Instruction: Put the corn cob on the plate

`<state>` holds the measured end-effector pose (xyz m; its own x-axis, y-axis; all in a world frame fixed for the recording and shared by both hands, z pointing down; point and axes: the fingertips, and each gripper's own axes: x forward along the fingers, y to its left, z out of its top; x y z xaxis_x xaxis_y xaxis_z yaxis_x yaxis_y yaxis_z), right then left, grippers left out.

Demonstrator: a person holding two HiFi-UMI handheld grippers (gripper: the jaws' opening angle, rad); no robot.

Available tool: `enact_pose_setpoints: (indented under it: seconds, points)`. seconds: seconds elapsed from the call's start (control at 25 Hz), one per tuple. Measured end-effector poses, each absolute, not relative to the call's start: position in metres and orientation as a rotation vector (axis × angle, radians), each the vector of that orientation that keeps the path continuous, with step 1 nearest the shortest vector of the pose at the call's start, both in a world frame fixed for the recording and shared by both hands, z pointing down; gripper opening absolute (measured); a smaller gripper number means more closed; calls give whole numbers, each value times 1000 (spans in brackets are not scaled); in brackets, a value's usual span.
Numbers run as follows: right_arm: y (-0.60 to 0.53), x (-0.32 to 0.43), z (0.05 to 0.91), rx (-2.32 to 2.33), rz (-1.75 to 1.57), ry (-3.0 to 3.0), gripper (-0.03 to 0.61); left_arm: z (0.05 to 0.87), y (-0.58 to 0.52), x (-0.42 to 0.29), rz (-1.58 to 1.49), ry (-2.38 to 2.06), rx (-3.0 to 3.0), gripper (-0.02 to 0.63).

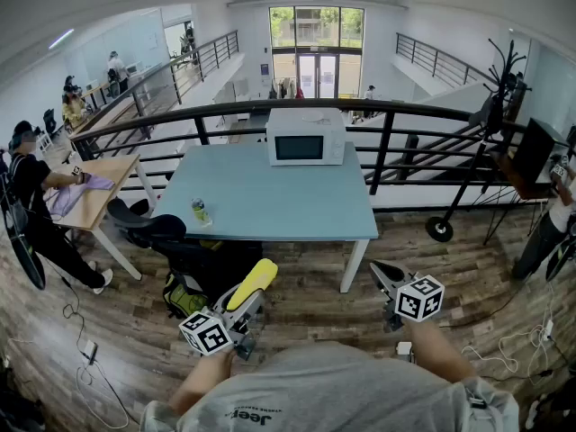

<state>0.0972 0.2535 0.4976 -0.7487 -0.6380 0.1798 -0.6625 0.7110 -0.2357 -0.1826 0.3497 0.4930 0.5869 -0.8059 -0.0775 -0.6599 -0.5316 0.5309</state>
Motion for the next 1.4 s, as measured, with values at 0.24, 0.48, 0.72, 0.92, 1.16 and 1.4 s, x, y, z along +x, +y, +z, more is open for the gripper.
enact_pose_setpoints:
  seconds: [0.24,0.48,0.72,0.92,1.16,1.4]
  points:
    - [256,95,503,1075,448,-2819,15,498,351,-186,-423,-1177,2371,239]
    - [256,91,502,1070,442,-2819,15,499,351,-186,-431,-1160,2354,239]
    - [251,95,507,1075,549,-2816,15,501,348,-185,-419,-1162,2348,239]
    - [248,101,510,1076,569,-2821,16,503,344,-178,-418,-1154,2342,239]
    - [242,120,507,1042,572,-2844,16,499,332,-156,-403,-1158,2354,239]
    - [232,151,507,1008,570,-2862,17,494,318,-121,-415,-1158,2355,239]
